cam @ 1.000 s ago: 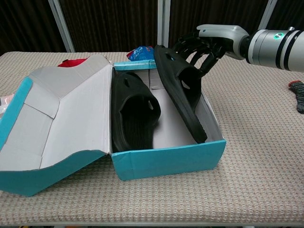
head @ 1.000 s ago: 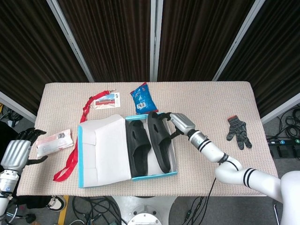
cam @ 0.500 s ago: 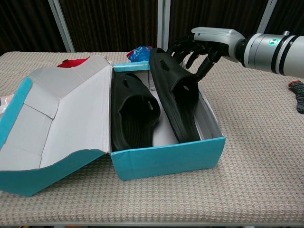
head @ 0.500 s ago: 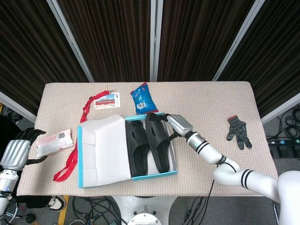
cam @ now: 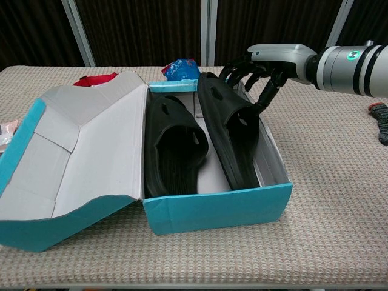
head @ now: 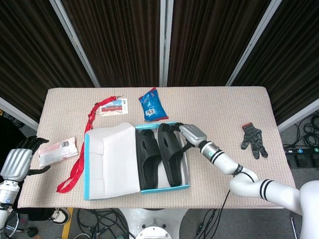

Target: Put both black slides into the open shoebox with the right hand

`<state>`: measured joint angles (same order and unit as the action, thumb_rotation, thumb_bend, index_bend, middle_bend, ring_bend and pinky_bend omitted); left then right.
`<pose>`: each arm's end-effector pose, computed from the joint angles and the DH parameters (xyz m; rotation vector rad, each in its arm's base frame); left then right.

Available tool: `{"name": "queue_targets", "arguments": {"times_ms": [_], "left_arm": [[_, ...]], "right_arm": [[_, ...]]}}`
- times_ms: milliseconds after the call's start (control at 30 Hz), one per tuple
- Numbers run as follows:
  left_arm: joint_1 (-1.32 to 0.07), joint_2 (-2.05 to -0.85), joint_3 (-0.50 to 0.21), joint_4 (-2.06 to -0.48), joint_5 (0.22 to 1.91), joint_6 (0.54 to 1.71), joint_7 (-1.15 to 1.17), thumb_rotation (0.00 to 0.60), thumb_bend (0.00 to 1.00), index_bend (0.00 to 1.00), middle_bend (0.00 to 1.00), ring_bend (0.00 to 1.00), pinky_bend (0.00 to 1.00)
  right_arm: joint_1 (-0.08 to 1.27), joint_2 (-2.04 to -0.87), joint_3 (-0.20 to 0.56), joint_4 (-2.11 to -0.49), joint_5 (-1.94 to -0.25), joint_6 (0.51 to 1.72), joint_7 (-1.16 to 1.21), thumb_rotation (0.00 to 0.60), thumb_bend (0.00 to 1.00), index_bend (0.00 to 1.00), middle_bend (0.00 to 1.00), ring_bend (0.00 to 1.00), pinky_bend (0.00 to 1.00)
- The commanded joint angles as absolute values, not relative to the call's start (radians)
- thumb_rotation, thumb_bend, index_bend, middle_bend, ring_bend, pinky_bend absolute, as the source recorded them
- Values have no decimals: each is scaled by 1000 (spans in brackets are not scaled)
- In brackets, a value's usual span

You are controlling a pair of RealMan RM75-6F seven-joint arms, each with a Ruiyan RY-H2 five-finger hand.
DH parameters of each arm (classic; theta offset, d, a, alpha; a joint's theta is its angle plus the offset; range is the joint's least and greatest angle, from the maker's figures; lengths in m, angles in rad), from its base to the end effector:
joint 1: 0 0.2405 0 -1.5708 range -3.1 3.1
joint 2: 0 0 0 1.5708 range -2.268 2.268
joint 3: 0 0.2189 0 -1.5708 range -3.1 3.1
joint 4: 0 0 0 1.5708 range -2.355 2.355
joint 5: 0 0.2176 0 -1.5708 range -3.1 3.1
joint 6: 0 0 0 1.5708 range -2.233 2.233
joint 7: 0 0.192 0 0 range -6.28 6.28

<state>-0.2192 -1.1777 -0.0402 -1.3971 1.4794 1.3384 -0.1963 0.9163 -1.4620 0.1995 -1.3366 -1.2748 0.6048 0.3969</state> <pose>-0.3031 0.2685 0.1197 -1.4747 -0.9766 -0.9176 -0.0883 -0.3997 -0.0511 1.9656 -1.4509 1.0345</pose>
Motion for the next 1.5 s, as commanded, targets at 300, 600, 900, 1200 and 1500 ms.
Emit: {"name": "queue_targets", "arguments": {"times_ms": [300, 600, 900, 1200, 1500], "left_arm": [[-222, -1176, -43, -1401, 1476, 1336, -193, 600, 117, 238, 229, 124, 190], [-221, -1176, -42, -1402, 1479, 1336, -197, 600, 116, 239, 229, 123, 190], [-225, -1175, -45, -1409, 1482, 1337, -191, 600, 117, 239, 229, 124, 190], [-223, -1172, -46, -1415, 1481, 1342, -184, 600, 116, 238, 229, 123, 190], [-220, -1174, -44, -1404, 1477, 1340, -196, 600, 116, 239, 229, 124, 190]], "right_arm": [[932, -1394, 199, -1392, -1241, 528, 393, 600, 0, 51, 133, 0, 68], [923, -1327, 206, -1467, -1231, 550, 352, 600, 0, 0, 95, 0, 43], [868, -1254, 283, -1628, -1260, 690, 448, 600, 0, 42, 189, 11, 112], [877, -1293, 283, -1639, -1349, 641, 695, 600, 26, 99, 228, 65, 179], [905, -1355, 237, -1569, -1451, 578, 923, 600, 134, 99, 205, 54, 174]]}}
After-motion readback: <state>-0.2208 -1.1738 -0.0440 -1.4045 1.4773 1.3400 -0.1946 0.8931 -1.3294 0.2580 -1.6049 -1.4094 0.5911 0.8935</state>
